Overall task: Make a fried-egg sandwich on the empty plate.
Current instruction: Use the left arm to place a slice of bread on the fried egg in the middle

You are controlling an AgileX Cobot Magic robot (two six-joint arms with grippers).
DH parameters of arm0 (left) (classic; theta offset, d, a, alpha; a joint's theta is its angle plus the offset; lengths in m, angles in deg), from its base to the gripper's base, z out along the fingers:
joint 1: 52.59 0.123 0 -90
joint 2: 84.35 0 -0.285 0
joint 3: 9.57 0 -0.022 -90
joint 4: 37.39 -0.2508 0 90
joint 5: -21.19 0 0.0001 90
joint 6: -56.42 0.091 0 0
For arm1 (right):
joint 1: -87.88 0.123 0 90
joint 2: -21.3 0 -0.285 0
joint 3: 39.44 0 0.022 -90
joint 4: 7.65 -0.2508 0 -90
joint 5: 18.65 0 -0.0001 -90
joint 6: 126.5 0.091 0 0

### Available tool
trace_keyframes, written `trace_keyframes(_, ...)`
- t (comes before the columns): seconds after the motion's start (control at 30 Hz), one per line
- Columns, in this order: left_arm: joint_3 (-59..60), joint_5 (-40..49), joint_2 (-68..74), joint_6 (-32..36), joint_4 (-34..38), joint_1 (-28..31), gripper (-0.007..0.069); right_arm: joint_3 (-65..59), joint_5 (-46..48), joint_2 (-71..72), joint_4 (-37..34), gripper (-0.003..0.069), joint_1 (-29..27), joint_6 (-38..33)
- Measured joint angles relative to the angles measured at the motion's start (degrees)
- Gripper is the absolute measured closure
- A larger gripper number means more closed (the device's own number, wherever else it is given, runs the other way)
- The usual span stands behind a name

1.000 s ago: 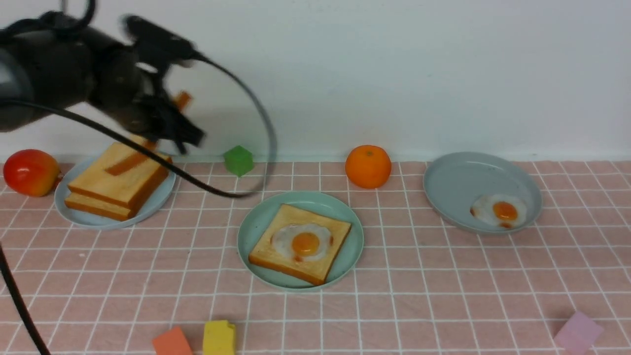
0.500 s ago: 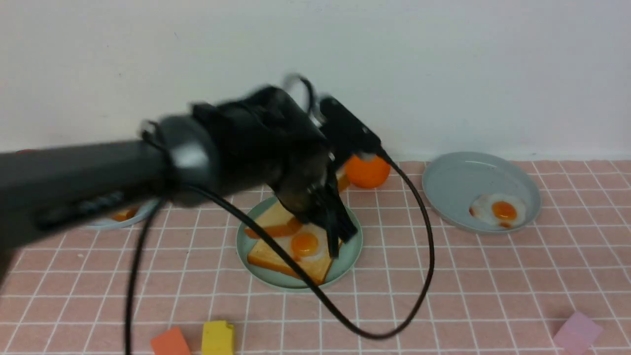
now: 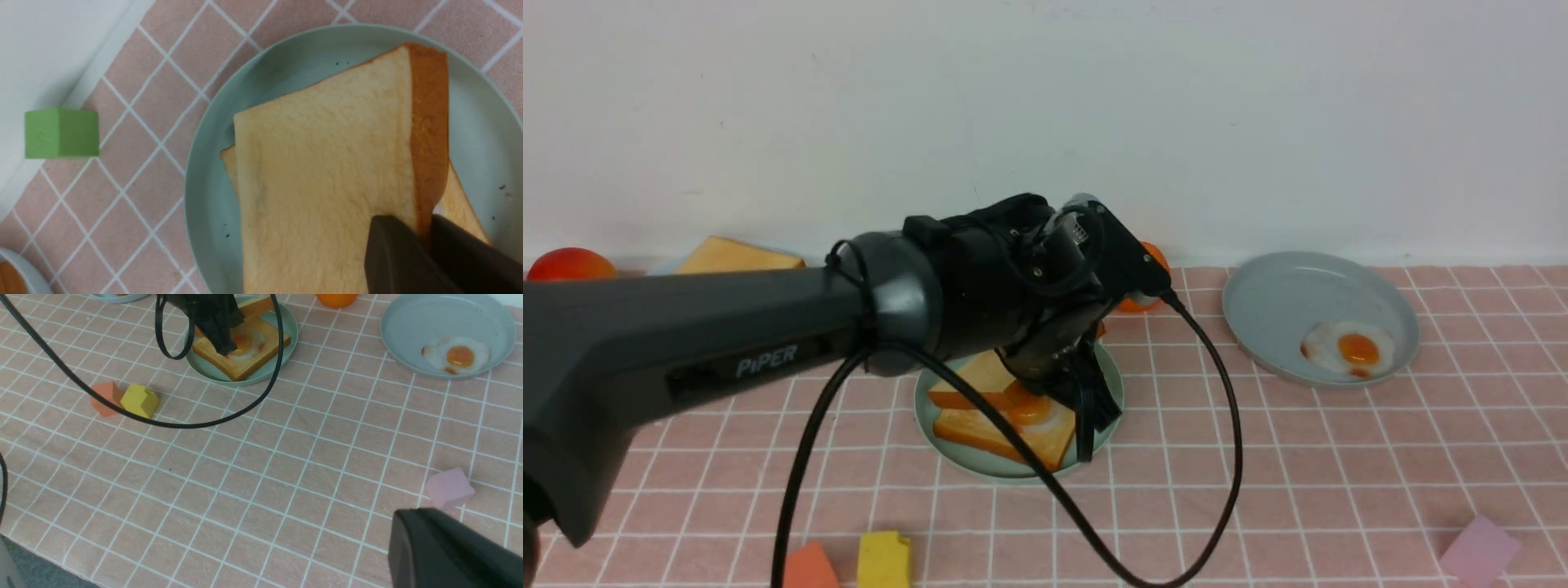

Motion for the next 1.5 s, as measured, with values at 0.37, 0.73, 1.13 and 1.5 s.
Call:
trace_keyframes(0.37, 0.0, 0.75, 1.84, 0.0, 1.03, -0.06, 0.0519, 0.0, 0.0, 0.0, -0.24, 0.0634, 0.0, 0.0)
trace_keyframes(0.73, 0.0, 2.61, 1.75, -0.06, 6.57, -0.06, 0.0239, 0.0, 0.0, 0.0, -0.46, 0.0631, 0.0, 0.0)
trace_keyframes(1.13, 0.0, 3.02, -8.33, -2.4, 9.5, -0.06, 0.0293, 0.0, 0.0, 0.0, -0.86, 0.0631, 0.0, 0.0)
trace_keyframes(1.5, 2.06, 22.83, -9.47, 5.67, 25.37, 4.67, 0.0638, 0.0, 0.0, 0.0, -1.05, 0.0629, 0.0, 0.0)
